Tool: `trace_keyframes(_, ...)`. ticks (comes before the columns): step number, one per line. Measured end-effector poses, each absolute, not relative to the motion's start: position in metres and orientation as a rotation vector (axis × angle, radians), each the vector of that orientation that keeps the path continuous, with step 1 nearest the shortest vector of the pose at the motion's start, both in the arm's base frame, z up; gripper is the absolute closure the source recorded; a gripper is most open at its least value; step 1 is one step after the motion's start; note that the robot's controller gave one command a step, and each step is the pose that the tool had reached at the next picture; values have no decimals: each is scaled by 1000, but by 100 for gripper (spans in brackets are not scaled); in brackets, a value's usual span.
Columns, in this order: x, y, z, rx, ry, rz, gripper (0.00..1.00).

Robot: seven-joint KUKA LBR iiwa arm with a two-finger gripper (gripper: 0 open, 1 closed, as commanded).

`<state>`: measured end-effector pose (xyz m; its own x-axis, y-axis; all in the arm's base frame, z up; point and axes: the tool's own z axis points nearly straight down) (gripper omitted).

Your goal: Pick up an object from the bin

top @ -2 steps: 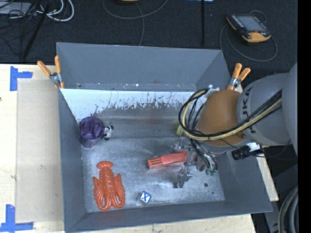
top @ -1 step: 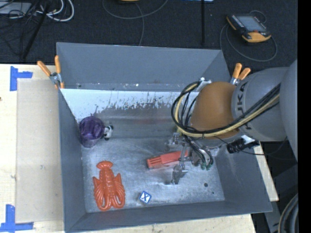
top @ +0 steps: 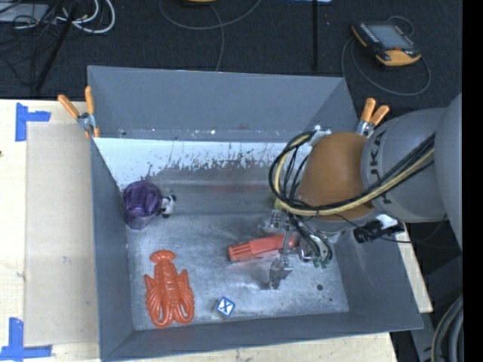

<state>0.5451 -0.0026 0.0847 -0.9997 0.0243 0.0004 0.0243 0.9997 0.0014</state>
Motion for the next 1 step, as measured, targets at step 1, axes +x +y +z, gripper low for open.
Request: trace_keyframes(1,594,73,73,132,-3144,-3,100)
